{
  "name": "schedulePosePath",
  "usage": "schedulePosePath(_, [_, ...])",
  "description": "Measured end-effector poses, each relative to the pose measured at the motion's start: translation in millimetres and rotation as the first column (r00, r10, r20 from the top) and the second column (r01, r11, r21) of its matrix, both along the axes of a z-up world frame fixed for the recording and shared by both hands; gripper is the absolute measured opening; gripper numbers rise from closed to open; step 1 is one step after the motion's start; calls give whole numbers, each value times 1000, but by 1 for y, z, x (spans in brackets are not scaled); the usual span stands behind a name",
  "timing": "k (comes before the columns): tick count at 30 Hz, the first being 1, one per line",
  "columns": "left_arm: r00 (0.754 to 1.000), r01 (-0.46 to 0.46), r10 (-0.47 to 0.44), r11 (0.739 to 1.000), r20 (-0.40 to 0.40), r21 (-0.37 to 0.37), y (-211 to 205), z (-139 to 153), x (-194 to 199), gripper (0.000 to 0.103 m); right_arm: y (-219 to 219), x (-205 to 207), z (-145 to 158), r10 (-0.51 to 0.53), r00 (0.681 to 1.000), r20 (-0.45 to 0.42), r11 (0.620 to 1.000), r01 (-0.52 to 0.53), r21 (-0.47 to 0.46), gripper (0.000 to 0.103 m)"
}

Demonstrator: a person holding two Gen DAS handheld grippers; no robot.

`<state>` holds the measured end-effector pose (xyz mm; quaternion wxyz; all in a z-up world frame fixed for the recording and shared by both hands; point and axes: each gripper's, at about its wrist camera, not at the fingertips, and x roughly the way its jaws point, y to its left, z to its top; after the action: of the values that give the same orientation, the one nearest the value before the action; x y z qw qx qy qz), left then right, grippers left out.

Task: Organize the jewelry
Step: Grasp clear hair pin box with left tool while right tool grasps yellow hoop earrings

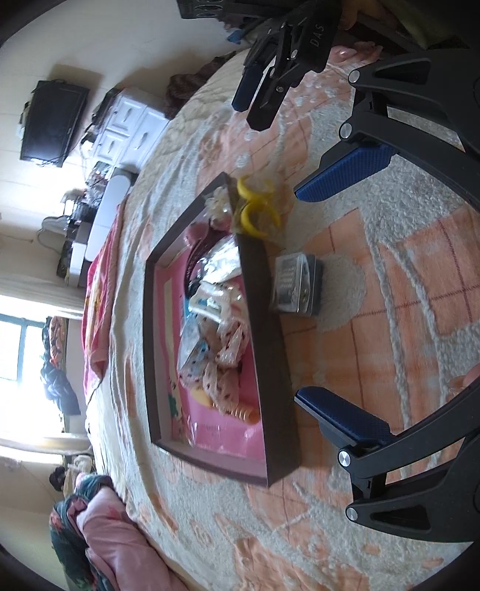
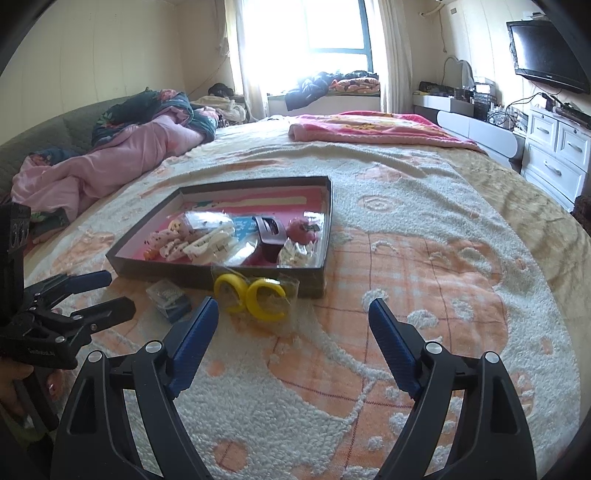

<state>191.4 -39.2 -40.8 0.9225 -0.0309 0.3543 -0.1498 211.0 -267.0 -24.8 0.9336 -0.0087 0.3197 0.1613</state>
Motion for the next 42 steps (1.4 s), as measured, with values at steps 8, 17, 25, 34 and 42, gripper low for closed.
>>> schedulePosePath(8, [999, 3, -2, 1000, -42, 10, -8, -11, 18, 92, 1, 12, -18, 32, 999, -35, 999, -33, -18, 81])
schedulePosePath(17, [997, 22, -21, 1000, -80, 14, -17, -20, 33, 90, 1, 42, -33, 64, 990, -126, 998, -61, 26, 78])
schedulePosePath(25, [993, 44, -42, 999, -113, 18, -25, -29, 41, 61, 13, 60, -36, 120, 981, -152, 993, -116, 33, 64])
schedulePosePath(34, [991, 39, -39, 999, -125, 0, -22, -31, 42, 36, 26, 64, -36, 198, 966, -165, 979, -188, 72, 45])
schedulePosePath(42, [992, 33, -34, 999, -117, -9, -18, -29, 39, 36, 28, 57, -34, 195, 972, -133, 980, -190, 51, 40])
